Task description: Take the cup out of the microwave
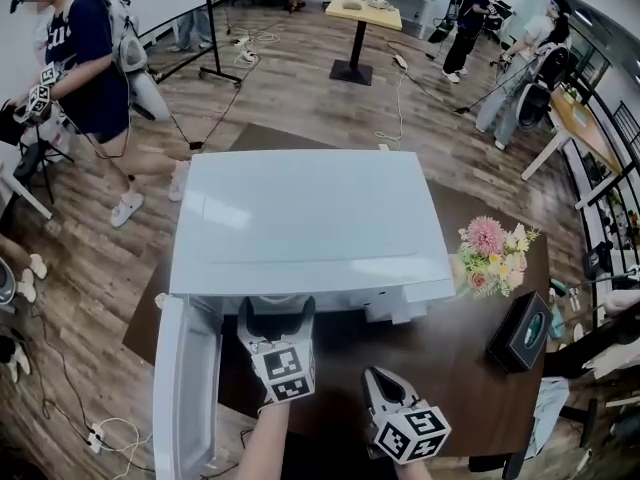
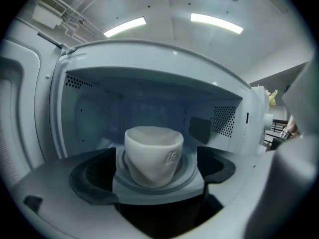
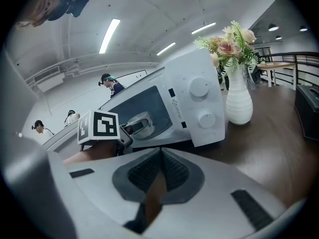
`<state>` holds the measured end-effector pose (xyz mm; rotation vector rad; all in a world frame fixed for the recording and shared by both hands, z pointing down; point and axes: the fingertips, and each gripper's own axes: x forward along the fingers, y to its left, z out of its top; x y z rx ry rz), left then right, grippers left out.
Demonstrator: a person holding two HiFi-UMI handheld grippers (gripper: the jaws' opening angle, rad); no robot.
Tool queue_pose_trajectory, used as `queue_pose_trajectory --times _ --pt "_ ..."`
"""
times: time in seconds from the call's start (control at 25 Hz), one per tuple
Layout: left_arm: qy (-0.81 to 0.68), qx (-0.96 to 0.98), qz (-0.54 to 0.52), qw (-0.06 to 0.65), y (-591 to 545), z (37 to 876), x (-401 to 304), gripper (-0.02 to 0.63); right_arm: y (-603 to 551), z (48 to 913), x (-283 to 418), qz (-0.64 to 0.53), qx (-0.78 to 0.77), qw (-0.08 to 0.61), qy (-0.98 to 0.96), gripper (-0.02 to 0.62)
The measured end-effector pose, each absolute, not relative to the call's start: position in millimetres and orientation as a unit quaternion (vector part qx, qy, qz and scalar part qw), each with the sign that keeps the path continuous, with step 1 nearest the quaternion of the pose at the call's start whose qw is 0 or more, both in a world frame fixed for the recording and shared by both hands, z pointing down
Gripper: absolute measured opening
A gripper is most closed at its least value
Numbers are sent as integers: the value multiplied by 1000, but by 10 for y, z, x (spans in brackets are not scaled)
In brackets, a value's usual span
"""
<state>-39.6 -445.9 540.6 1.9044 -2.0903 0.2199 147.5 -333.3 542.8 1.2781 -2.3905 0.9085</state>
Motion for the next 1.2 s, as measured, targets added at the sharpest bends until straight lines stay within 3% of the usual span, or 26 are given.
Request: queue_pose_trajectory --times 1.2 --pt "-734 655 103 144 -5051 5600 -508 480 -3564 5646 1517 339 459 163 -805 -5"
